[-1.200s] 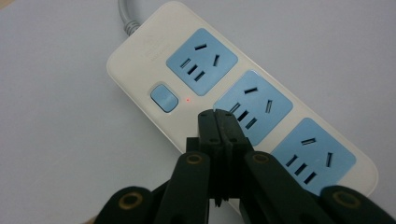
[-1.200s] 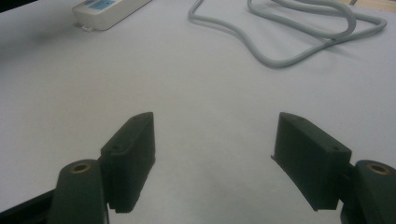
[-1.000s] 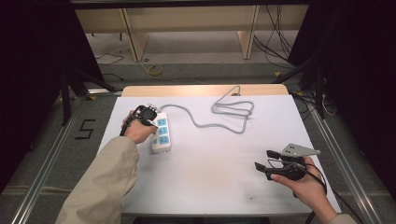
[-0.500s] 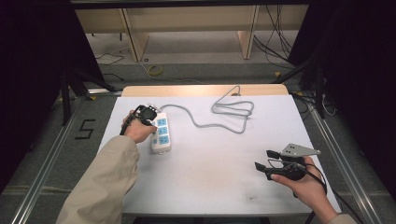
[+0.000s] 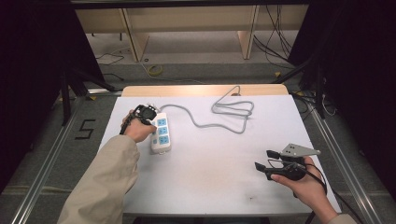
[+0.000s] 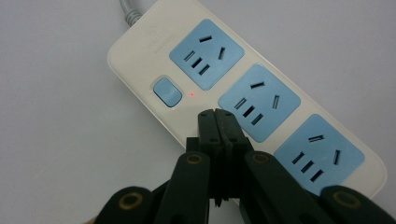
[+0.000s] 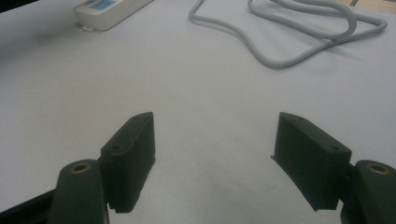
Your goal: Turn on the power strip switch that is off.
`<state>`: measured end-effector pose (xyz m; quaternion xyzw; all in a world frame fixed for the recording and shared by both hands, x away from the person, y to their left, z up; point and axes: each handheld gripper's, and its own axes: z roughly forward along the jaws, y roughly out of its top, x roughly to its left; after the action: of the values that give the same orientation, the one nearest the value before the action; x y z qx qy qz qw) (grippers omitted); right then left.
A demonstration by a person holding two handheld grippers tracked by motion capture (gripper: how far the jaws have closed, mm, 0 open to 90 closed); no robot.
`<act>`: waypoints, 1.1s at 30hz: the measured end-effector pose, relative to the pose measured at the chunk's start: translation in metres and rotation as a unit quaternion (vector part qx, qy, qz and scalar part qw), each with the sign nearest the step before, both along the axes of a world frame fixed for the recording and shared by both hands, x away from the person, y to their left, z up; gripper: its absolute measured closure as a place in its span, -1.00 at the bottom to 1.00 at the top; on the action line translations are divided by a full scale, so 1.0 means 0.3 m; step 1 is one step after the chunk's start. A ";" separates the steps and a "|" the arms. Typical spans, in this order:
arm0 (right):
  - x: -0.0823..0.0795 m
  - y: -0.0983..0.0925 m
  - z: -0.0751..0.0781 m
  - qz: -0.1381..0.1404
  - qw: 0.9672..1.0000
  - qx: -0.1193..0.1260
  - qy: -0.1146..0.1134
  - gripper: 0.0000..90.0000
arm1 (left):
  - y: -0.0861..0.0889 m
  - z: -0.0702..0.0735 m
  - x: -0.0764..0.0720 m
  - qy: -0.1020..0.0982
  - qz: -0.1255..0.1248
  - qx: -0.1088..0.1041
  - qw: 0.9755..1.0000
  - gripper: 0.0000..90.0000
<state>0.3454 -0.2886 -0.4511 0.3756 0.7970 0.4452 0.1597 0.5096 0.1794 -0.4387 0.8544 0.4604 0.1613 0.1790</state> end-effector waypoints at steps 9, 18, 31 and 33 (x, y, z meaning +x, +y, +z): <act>-0.001 0.001 0.001 -0.001 1.000 0.000 0.000 -0.34 | -0.008 -0.002 0.002 0.002 0.005 0.006 1.000 1.00; 0.000 0.003 -0.001 0.000 1.000 0.000 0.001 -0.34 | -0.012 -0.001 0.006 0.006 0.004 0.013 1.000 1.00; -0.001 0.002 -0.002 0.001 1.000 -0.001 0.001 -0.34 | -0.028 0.002 0.014 0.016 0.002 0.033 0.999 1.00; 0.000 0.002 -0.002 0.001 1.000 -0.001 0.001 -0.34 | -0.032 0.003 0.016 0.019 0.001 0.037 0.999 1.00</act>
<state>0.3453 -0.2879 -0.4516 0.3752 0.7981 0.4438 0.1591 0.5145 0.1699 -0.4378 0.8631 0.4580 0.1621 0.1380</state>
